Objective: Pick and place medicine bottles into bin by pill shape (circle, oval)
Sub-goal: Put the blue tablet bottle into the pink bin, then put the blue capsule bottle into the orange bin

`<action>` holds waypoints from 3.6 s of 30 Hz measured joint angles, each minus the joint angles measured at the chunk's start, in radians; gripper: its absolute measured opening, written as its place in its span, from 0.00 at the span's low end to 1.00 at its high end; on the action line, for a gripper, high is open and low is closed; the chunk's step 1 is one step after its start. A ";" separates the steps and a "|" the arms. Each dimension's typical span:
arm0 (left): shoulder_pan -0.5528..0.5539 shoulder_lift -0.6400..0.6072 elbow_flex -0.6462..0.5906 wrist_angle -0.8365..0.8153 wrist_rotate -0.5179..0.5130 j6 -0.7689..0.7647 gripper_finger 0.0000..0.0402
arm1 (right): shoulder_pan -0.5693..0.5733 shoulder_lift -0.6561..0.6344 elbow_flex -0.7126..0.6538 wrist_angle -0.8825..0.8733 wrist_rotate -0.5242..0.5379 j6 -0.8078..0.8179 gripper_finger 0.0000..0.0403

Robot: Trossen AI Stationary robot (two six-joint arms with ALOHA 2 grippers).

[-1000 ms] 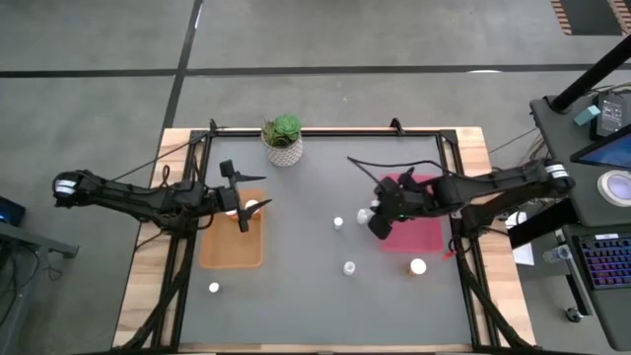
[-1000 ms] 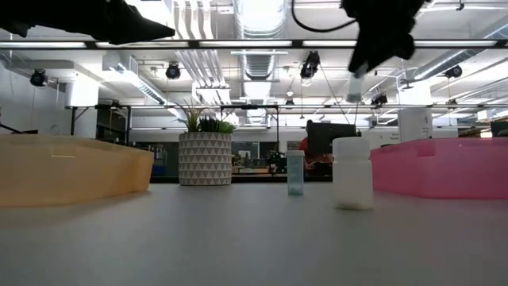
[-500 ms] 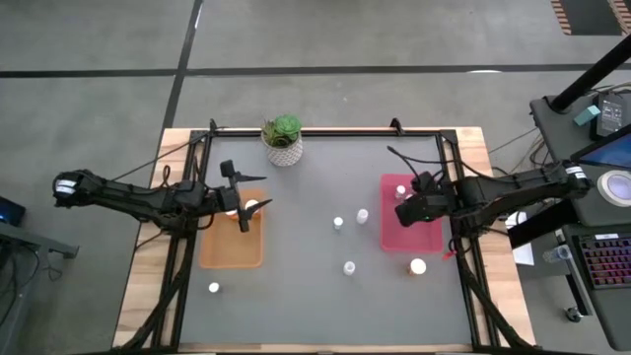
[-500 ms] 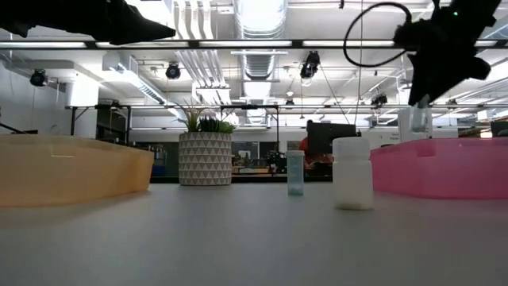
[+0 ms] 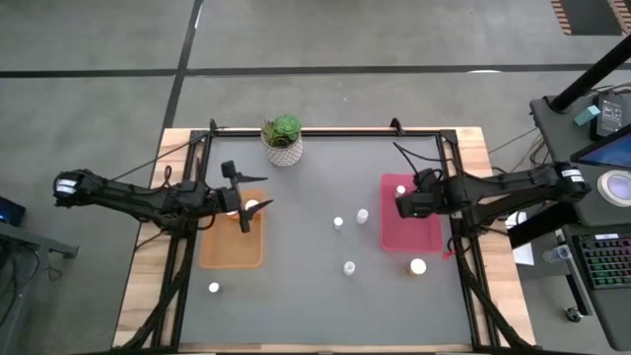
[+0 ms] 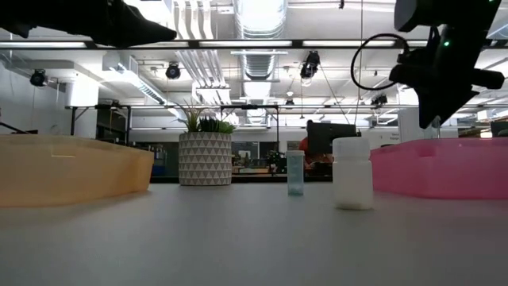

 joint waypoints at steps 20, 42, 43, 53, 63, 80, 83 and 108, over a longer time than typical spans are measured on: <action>0.000 0.014 0.000 0.019 0.000 0.001 0.67 | -0.084 0.000 -0.078 0.060 0.058 -0.032 0.29; 0.000 0.018 0.000 0.026 0.000 0.001 0.67 | -0.120 -0.002 -0.239 0.194 0.128 0.082 0.29; 0.000 0.018 0.000 0.026 0.000 0.001 0.67 | -0.120 -0.002 -0.240 0.195 0.128 0.082 0.29; 0.000 0.018 0.000 0.026 0.000 0.001 0.67 | -0.120 -0.002 -0.247 0.206 0.128 0.089 0.29; 0.000 0.018 0.000 0.026 0.000 0.001 0.67 | -0.120 -0.002 -0.260 0.219 0.128 0.091 0.42; 0.000 0.018 0.000 0.026 0.000 0.000 0.67 | -0.112 -0.002 -0.085 0.106 0.130 -0.015 0.46; 0.000 0.018 0.000 0.026 0.000 -0.007 0.67 | -0.084 -0.002 -0.052 0.114 0.150 -0.048 0.45; -0.001 0.157 0.000 0.113 0.004 -0.396 0.67 | 0.259 -0.002 -0.146 1.151 0.194 -1.060 0.45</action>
